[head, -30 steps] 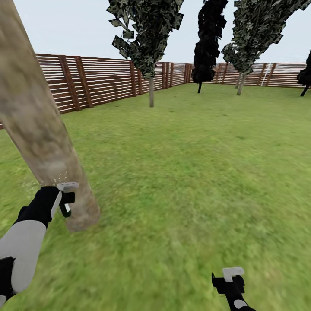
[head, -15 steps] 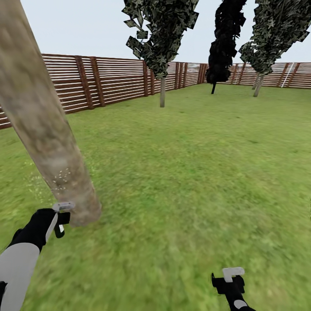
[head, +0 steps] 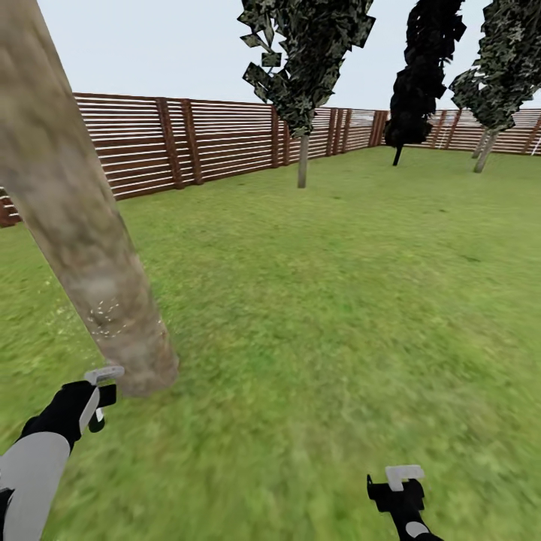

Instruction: In the garden, pick up the pesticide atomizer on the floor and spray pesticide onto both trees until each tree trunk is fully covered.

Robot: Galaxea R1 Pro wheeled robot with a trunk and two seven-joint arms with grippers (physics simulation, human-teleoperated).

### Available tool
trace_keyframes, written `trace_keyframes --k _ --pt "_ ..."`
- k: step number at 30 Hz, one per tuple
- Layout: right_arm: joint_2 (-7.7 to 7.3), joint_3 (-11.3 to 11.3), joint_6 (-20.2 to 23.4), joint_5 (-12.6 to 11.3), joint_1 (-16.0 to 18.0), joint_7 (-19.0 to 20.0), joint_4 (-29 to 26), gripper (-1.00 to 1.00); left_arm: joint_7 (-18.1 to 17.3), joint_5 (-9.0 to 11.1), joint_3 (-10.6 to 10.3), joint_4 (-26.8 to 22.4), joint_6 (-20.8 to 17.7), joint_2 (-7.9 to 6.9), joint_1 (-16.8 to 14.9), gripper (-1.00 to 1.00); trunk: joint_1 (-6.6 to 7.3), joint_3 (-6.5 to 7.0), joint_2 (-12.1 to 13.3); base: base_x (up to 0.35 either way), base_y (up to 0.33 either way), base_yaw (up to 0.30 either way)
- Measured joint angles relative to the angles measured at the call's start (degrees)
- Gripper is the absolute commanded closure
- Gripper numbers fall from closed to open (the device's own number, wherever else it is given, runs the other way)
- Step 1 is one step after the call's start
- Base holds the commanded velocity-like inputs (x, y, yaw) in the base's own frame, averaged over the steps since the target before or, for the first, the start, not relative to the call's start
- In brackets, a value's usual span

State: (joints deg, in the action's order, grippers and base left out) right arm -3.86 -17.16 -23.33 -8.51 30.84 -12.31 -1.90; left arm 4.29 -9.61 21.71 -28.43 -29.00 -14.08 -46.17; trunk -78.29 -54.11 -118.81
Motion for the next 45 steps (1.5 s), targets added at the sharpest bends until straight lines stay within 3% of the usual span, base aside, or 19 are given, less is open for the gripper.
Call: trace_keyframes --k 9,21,23,27,38,45 --pt "-0.01 0.0 0.01 -0.05 -0.01 -0.01 -0.04 -1.0 -0.42 0.0 0.02 0.22 -0.04 0.06 -0.02 1.0 0.0 0.0 0.0 0.295 -0.123 0.031" --pt "0.0 0.0 -0.01 -0.02 0.0 -0.01 -0.01 -1.0 -0.57 0.11 -0.12 0.21 -0.48 0.4 0.0 1.0 -0.03 0.0 0.0 0.104 -0.248 0.267" --pt "0.0 0.0 -0.01 -0.03 0.0 -0.01 -0.01 -1.0 -0.65 -0.06 -0.26 0.19 -3.99 1.38 0.01 1.0 -0.03 0.0 0.0 0.0 -0.274 0.275" --pt "0.0 0.0 -0.01 -0.01 0.0 -0.01 -0.01 -1.0 -0.67 -0.37 -0.31 0.16 -5.38 1.67 0.0 1.0 -0.03 0.0 0.0 0.0 -0.274 0.254" --pt "0.01 -0.01 -0.01 -0.04 -0.01 -0.02 -0.03 -1.0 -0.66 -0.54 -0.31 0.15 -5.08 1.94 -0.02 1.0 -0.01 0.0 0.0 0.078 -0.269 0.015" --pt "0.09 0.0 -0.01 -0.01 0.0 -0.01 0.01 -1.0 -0.67 -0.49 -0.31 0.12 -4.61 1.92 0.0 1.0 -0.01 0.0 0.0 0.186 -0.238 0.229"
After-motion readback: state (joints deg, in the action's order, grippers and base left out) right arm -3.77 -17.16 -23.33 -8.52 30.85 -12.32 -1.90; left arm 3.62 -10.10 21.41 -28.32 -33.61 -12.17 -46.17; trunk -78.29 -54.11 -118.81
